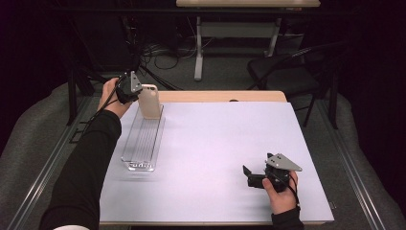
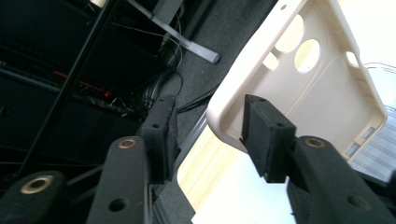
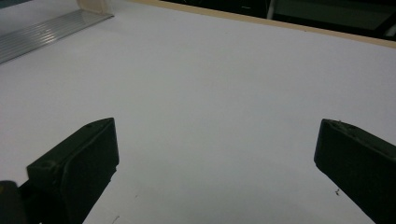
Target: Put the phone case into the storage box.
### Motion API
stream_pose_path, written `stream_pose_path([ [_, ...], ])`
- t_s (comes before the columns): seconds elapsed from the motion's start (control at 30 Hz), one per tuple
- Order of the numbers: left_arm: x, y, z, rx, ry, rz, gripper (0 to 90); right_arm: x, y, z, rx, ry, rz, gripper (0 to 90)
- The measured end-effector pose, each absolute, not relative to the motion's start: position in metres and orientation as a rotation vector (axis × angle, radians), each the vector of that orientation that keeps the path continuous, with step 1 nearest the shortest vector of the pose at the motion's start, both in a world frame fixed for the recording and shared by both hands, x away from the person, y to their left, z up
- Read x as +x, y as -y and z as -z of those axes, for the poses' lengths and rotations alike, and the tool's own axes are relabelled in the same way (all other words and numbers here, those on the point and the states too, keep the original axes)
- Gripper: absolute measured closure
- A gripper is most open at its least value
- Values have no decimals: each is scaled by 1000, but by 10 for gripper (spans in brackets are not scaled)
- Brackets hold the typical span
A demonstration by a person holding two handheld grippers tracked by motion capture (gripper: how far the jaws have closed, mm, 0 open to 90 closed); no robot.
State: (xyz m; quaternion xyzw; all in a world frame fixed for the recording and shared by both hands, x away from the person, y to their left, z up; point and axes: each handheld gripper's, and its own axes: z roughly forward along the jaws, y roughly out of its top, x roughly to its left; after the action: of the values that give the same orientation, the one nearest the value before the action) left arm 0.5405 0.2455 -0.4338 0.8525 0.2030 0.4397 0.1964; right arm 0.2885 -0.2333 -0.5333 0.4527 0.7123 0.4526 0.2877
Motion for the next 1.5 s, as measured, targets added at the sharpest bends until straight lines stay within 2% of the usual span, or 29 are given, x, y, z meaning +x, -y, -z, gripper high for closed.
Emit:
stream_pose_path([
  [0.4,539,-248,431,2375,-559,-1224,453,289,233,533,1202,-1901,-1205,0],
  [0.93,538,-249,430,2362,-583,-1206,429,289,233,533,1215,-1909,-1198,0],
  [1.2,535,-248,430,2377,-537,-1209,415,291,233,534,1211,-1906,-1198,0],
  [1.5,531,-255,423,2335,-604,-1158,412,290,232,534,1204,-1916,-1189,0],
])
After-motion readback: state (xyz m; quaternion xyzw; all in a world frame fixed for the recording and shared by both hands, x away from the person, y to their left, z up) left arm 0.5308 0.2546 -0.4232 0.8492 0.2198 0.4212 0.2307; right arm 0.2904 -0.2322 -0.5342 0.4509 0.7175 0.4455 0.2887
